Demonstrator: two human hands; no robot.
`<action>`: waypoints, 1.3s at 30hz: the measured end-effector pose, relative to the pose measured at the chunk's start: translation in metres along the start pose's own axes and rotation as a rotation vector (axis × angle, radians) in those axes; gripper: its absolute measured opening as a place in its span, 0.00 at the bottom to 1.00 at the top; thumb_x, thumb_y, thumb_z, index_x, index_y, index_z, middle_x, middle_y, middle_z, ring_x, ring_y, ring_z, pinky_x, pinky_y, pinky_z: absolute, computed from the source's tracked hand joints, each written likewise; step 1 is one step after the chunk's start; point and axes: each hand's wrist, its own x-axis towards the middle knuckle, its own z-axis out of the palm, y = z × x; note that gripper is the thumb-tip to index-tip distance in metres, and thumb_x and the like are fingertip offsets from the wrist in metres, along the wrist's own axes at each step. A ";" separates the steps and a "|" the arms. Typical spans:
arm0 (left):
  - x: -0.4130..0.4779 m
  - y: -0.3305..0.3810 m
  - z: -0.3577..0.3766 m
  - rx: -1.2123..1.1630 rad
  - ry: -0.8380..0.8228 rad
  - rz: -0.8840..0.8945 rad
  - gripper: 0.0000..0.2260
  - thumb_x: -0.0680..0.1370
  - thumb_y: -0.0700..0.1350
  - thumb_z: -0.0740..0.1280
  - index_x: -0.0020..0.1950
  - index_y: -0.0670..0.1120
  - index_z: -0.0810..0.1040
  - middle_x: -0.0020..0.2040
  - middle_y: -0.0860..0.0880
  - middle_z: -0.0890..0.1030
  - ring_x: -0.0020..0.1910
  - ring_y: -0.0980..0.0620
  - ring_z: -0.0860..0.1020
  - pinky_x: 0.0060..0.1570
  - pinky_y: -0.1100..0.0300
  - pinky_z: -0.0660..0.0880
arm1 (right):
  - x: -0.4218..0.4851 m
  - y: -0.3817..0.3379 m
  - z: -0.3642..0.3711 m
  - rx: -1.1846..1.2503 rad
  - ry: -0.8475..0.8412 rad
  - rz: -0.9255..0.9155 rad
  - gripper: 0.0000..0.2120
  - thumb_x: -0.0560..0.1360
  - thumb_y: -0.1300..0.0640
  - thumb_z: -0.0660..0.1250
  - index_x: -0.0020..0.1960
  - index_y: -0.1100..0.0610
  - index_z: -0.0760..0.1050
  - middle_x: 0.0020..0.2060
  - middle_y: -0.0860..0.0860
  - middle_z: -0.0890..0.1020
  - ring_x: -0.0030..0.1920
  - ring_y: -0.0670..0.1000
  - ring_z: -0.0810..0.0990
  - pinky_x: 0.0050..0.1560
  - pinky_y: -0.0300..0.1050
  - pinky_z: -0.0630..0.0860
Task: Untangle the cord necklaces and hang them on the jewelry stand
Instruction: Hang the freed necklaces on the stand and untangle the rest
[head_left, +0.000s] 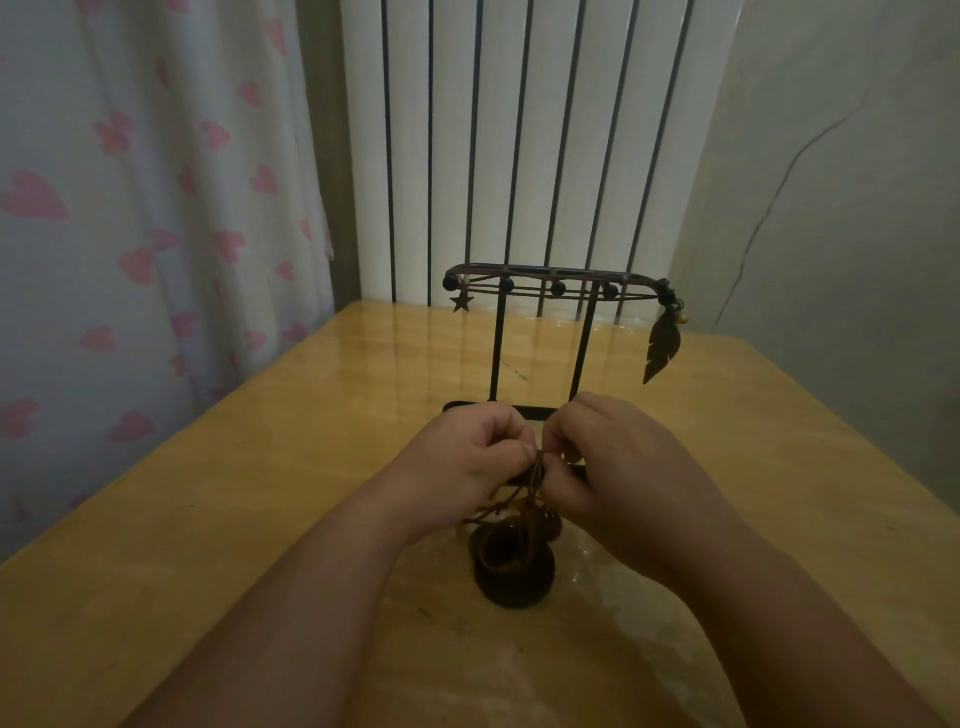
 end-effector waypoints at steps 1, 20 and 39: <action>0.000 0.001 0.000 0.009 0.006 0.002 0.13 0.77 0.42 0.65 0.35 0.58 0.77 0.30 0.58 0.75 0.31 0.59 0.72 0.35 0.59 0.70 | 0.000 0.000 0.000 0.006 -0.004 0.001 0.07 0.73 0.46 0.56 0.45 0.47 0.69 0.41 0.42 0.71 0.44 0.43 0.69 0.44 0.37 0.71; -0.001 -0.001 0.001 -0.027 -0.089 -0.026 0.08 0.72 0.51 0.62 0.34 0.61 0.76 0.31 0.57 0.74 0.33 0.54 0.70 0.36 0.53 0.68 | -0.001 -0.002 -0.001 0.066 -0.040 0.003 0.04 0.76 0.50 0.61 0.44 0.47 0.67 0.41 0.42 0.69 0.43 0.42 0.68 0.40 0.34 0.68; 0.000 -0.005 0.005 -0.185 -0.046 -0.022 0.09 0.74 0.48 0.61 0.35 0.57 0.76 0.32 0.54 0.73 0.33 0.52 0.69 0.38 0.51 0.68 | -0.001 0.002 0.008 0.271 0.059 0.095 0.02 0.70 0.45 0.58 0.41 0.42 0.67 0.39 0.39 0.71 0.44 0.39 0.70 0.40 0.34 0.68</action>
